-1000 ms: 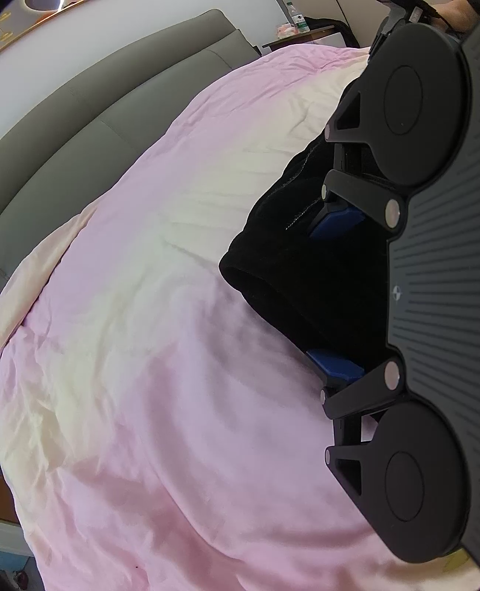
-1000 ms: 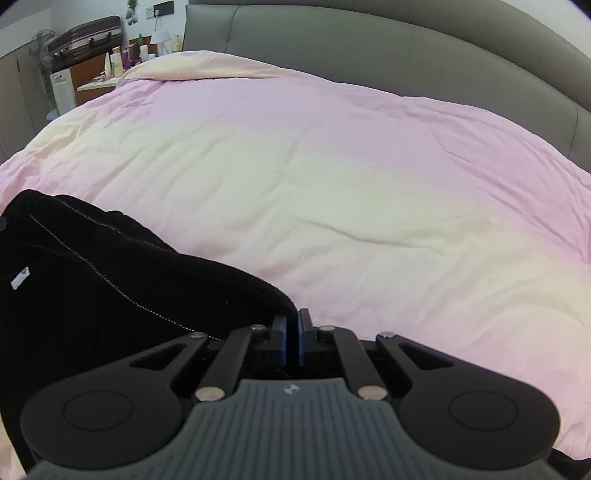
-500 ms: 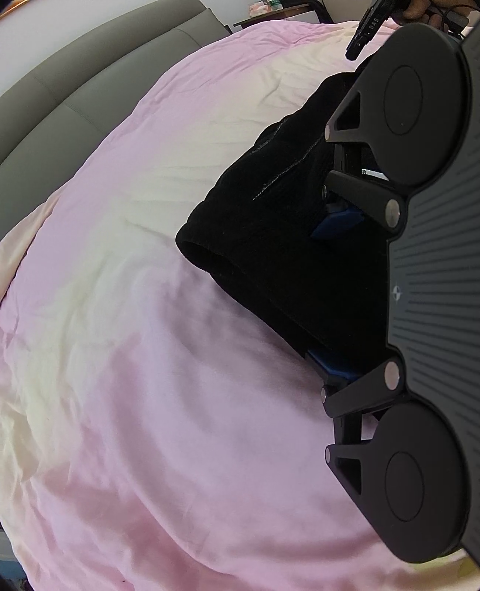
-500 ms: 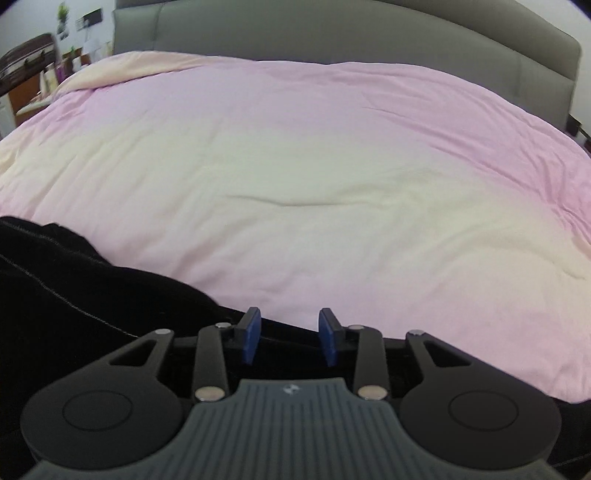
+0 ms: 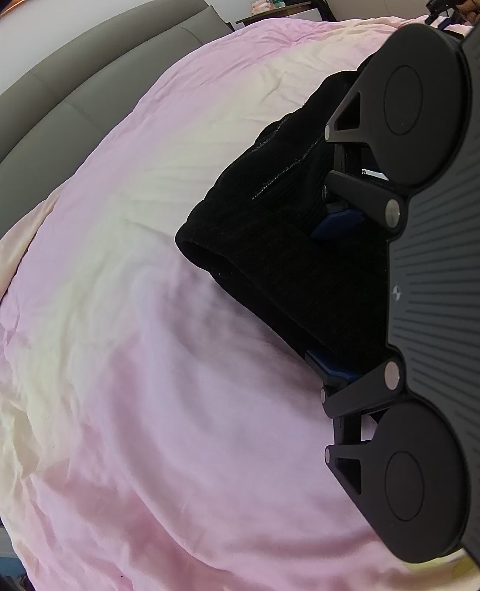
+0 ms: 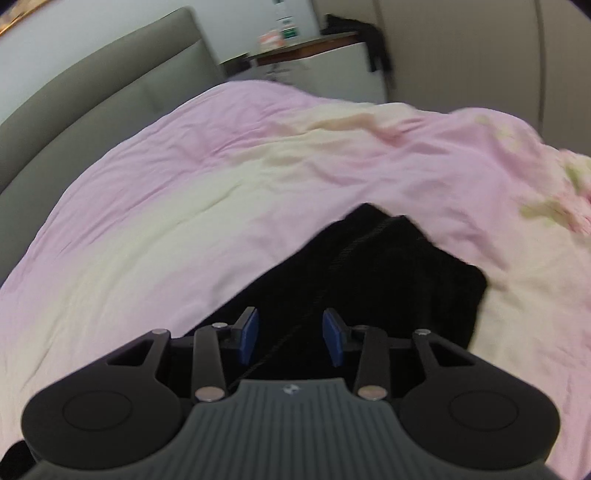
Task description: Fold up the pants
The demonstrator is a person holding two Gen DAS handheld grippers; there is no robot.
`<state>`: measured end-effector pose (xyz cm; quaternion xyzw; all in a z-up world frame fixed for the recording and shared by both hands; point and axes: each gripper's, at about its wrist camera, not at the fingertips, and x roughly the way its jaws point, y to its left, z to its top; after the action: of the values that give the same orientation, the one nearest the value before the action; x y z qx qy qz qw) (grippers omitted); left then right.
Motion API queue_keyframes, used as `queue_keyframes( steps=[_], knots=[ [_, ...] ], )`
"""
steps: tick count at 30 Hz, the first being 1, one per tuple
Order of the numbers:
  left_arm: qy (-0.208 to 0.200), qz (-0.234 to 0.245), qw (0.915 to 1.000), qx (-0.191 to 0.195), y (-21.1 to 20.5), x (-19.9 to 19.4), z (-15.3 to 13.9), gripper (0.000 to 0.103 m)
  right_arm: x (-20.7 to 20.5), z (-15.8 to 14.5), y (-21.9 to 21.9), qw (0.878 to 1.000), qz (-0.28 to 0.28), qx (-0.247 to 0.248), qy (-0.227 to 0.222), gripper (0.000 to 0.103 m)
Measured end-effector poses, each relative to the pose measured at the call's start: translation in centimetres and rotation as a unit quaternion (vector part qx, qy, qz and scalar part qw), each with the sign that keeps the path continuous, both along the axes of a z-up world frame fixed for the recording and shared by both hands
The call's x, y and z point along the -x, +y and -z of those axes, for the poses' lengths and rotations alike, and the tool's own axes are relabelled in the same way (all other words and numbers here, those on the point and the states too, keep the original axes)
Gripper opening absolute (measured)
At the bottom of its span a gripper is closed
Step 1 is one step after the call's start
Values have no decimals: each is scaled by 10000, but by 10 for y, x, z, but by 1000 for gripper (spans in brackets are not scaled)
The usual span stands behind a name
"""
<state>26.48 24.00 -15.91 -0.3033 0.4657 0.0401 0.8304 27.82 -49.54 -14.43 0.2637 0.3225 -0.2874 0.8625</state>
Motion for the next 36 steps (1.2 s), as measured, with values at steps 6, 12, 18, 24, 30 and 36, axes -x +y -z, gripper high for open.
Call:
queue_keyframes(
  steps=[6,12,18,24,30,36],
  knots=[
    [9,-39,10000,-79,-1,0,-1,78,64,38,-53,9929,720,-801,-498,42],
    [11,-62,9998,-193,-1,-1,-1,79,62,57,-59,9823,948,-1366,-861,47],
    [6,-74,9997,-223,0,-2,-1,80,57,25,-51,9867,863,-717,-1178,0],
    [-17,-47,9996,-295,-3,-1,0,80,64,-44,-13,9749,198,1334,-1772,0],
    [-10,-60,9997,-240,-1,-2,0,81,35,33,-64,9960,639,-45,618,2],
    [-4,-67,9997,-235,0,-2,-1,81,45,20,-42,9931,1124,325,80,33]
  ],
)
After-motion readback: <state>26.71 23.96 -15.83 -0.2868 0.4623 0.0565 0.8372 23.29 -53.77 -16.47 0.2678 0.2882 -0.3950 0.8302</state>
